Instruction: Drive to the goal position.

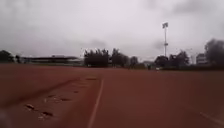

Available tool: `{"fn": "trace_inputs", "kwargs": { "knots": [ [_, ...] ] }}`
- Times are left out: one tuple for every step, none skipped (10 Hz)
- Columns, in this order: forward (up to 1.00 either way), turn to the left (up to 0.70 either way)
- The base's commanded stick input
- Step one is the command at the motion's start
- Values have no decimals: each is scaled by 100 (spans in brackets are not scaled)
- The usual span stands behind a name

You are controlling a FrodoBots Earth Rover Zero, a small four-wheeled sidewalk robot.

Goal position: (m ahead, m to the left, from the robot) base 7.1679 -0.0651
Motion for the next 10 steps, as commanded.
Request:
{"fn": "trace_inputs", "kwargs": {
  "knots": [
    [50, 0],
    [50, 0],
    [50, 0],
    [50, 0],
    [50, 0],
    [50, 0],
    [50, 0],
    [50, 0],
    [50, 0],
    [50, 0]
  ]
}}
